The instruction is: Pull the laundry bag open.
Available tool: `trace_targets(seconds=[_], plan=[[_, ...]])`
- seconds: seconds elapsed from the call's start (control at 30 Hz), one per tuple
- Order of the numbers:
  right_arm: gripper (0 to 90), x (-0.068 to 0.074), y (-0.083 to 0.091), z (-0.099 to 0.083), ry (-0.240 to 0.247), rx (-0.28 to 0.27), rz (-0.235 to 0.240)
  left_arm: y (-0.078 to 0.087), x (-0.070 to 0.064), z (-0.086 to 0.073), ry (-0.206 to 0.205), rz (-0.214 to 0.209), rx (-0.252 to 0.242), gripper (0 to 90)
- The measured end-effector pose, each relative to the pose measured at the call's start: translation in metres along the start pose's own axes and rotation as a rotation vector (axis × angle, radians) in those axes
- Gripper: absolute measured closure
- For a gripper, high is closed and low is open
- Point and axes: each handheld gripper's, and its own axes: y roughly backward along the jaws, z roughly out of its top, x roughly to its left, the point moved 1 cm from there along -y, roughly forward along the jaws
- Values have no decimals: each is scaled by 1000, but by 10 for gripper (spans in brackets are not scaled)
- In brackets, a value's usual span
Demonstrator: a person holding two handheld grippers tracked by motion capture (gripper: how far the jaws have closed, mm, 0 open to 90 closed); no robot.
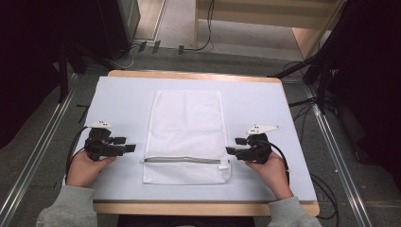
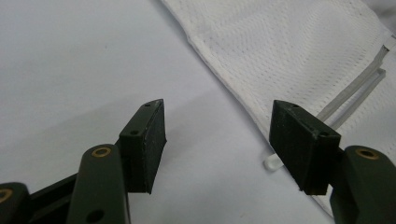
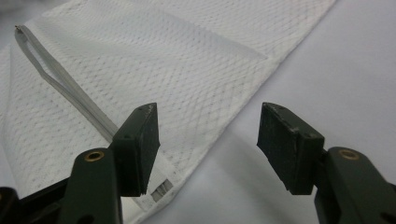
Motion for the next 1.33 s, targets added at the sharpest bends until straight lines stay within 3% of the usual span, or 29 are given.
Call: trace_targets(seconds=[0.63,1.33], plan=[[378,-19,12,-9,-45,-20,-56,-5,12,6,22,16,3,371],[340,-23,7,-12,-57,7,-76,-12,15,7,26,15,24,353]])
